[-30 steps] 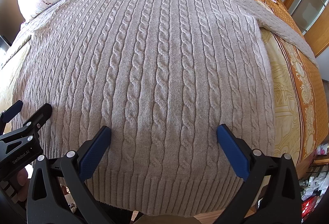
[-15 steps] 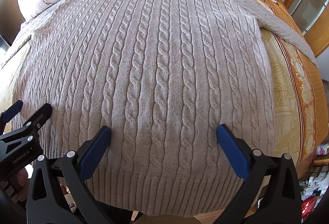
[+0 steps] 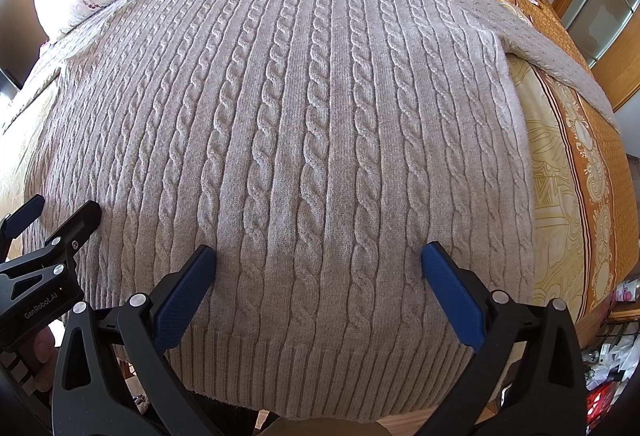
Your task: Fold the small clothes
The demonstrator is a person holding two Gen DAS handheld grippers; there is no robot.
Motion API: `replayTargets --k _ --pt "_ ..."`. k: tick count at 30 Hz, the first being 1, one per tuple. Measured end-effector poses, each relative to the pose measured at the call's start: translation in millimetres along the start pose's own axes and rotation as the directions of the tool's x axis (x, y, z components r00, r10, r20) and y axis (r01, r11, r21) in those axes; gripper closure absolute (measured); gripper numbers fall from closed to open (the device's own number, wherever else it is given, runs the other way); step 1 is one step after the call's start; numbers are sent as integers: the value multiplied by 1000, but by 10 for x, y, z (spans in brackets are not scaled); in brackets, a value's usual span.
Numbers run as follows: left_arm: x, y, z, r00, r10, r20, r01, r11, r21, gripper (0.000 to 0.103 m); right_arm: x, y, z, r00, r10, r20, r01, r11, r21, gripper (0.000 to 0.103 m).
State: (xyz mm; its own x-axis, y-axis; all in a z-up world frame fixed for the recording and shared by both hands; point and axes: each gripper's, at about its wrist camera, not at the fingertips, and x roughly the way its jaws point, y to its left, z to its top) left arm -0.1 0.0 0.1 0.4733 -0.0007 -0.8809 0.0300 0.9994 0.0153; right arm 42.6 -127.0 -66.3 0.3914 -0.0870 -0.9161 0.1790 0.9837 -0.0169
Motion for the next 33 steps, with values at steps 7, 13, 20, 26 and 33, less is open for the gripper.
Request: replayTargets --k 7,13,20,26,33 --pt "0 -1 -1 1000 0 0 0 1000 0 2 2 0 0 1000 0 0 0 1000 0 1" --pt "0 0 0 1000 0 0 0 1000 0 2 8 4 5 1000 0 0 0 1000 0 1" --pt "1 0 0 1000 0 -1 0 1000 0 2 18 10 14 1000 0 -1 0 1000 0 1" --pt "1 0 -1 1000 0 -3 0 1000 3 2 17 6 14 1000 2 -1 -2 1000 1 1" --pt "-6 7 -7 1000 -7 -9 7 1000 20 2 16 16 23 1000 5 -1 -5 1000 -8 1"
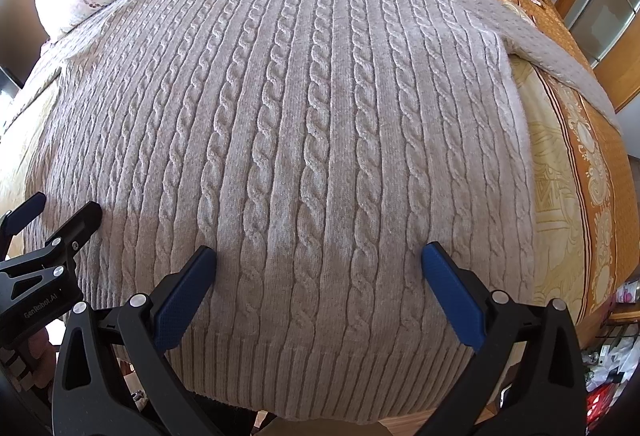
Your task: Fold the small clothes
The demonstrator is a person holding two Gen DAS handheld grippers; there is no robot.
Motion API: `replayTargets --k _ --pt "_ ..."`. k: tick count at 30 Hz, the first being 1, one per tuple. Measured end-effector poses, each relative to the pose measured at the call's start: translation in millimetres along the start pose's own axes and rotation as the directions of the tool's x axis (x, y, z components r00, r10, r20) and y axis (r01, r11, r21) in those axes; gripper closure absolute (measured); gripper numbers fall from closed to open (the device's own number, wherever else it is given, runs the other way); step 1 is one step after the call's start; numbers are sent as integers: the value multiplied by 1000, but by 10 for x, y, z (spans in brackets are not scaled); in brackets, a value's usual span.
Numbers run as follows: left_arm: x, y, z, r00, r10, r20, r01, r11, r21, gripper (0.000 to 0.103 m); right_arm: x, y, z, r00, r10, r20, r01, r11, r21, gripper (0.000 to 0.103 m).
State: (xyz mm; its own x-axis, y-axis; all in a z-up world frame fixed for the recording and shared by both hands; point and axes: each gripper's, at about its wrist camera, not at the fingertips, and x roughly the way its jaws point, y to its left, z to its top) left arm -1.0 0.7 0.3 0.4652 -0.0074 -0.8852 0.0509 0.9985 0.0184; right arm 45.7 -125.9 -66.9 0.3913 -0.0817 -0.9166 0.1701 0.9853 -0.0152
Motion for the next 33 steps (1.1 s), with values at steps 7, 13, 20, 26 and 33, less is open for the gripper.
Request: replayTargets --k 7,13,20,26,33 --pt "33 3 92 1000 -9 -1 9 1000 -7 2 15 8 15 999 40 35 -38 998 -58 1" --pt "46 48 222 999 -44 16 45 998 -39 2 -111 -422 156 962 241 127 -254 962 100 1" --pt "9 274 349 950 -289 115 306 934 -182 2 -211 -1738 416 852 338 400 -506 729 461 5" --pt "12 417 455 961 -239 138 266 934 -240 2 -62 -2865 467 790 235 566 -605 446 659 35" --pt "40 663 539 969 -198 146 236 915 -326 2 270 -3440 353 819 112 563 -572 244 783 51"
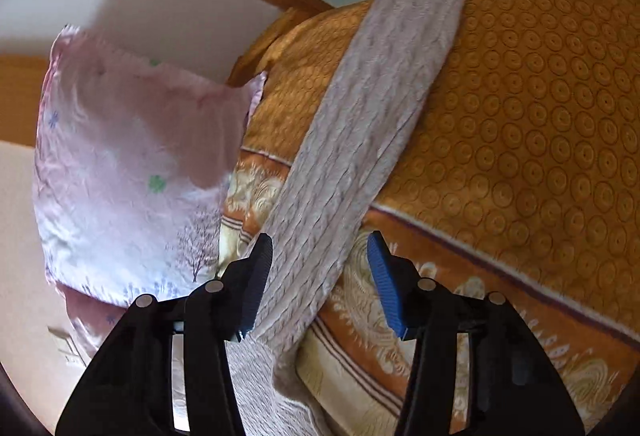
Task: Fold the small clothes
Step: 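Move the right tool to the sweater sleeve and close on its cuff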
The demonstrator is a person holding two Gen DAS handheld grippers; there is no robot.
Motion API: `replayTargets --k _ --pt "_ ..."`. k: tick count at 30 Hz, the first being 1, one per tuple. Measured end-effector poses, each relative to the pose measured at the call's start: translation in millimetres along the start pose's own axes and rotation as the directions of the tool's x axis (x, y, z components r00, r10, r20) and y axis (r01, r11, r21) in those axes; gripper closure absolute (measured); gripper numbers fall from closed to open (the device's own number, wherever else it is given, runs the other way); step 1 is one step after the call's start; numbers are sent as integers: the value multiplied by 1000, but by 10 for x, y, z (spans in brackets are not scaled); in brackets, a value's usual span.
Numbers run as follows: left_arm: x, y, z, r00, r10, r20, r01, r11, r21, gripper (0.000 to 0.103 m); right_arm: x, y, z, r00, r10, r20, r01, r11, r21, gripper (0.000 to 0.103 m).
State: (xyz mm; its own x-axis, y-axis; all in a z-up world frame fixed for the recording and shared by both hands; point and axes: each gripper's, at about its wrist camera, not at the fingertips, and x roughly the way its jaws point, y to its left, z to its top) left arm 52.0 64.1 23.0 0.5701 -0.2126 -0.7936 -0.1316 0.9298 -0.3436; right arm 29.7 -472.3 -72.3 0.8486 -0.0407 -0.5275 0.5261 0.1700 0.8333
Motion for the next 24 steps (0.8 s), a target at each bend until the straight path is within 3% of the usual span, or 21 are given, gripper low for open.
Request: replayTargets --k 4,10,17,24 --pt "28 35 56 1000 18 2 -18 1000 -24 2 34 -153 138 999 23 29 -25 998 64 52" --pt "103 -24 133 1000 16 -1 -16 1000 -22 2 173 -70 261 999 30 42 -32 998 56 56" --pt "215 -53 225 1000 26 -9 -27 999 -22 2 273 -137 297 998 12 61 -16 998 65 89" --pt "318 -118 286 999 18 -31 -18 1000 -4 2 203 -99 304 991 102 86 -107 993 54 92"
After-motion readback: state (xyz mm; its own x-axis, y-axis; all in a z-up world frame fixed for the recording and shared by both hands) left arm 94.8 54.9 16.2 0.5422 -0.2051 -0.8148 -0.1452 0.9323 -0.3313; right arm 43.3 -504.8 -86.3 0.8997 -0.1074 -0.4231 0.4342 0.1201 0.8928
